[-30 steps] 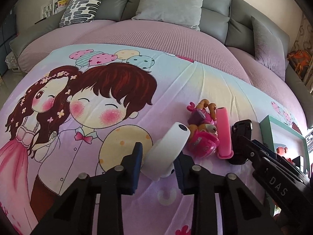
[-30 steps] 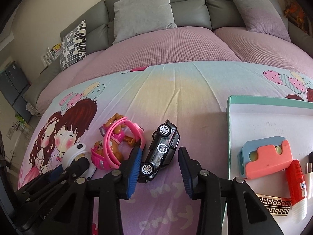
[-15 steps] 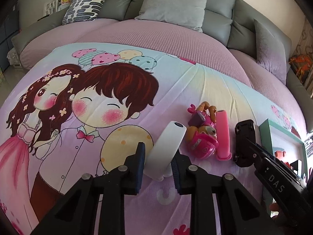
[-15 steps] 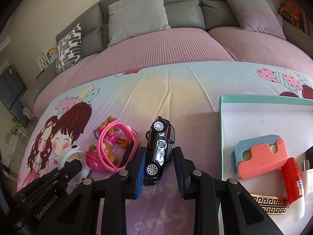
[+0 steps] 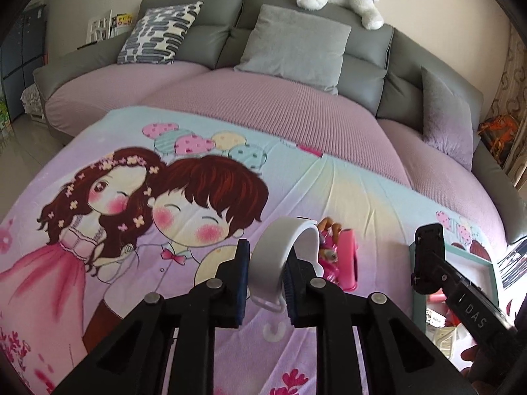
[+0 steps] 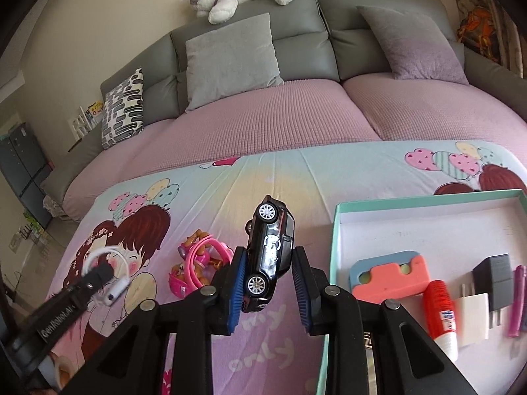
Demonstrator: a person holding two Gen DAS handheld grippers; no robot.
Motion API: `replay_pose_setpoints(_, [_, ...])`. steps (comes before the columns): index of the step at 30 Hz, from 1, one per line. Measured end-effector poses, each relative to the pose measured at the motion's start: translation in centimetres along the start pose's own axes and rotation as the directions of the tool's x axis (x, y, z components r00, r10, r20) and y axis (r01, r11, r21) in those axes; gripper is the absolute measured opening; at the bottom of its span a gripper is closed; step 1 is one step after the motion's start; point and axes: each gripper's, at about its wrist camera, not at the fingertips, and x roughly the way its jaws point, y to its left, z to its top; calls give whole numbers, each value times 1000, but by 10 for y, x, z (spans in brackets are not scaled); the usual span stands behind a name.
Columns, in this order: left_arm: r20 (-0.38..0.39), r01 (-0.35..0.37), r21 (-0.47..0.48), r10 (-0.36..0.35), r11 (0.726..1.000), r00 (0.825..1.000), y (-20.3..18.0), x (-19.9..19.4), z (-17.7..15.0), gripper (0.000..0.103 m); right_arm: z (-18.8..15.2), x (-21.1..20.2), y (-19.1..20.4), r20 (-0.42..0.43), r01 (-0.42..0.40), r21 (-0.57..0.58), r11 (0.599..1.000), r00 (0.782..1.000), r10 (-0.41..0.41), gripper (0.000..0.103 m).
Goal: Organize rigid objects
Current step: 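Carry the white watch and black toy car over the tray with both grippers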
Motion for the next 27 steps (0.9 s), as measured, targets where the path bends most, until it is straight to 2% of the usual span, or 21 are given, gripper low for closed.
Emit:
replay_pose_setpoints(7, [31,30,46,-31,998,999,-19,-15,6,20,-1,-23,-16,20,32,16,999,999,-32,30])
replay_pose_setpoints(15, [26,93,114,-97,989,995,-61,-18,5,20,-10,-46,-62,-6,120,87,989,993,-120,30])
replay_pose_setpoints(22, [5,153,190,-157,970,988,-105,-17,-2,20,-9,-66,-111,-5,199,182,963,979,-202,30])
replay_pose_setpoints(27, [-60,217,267,-209,939,976,-144,-7,-16,20,-8,-73,-142,-10,269,238,933,962,-274,30])
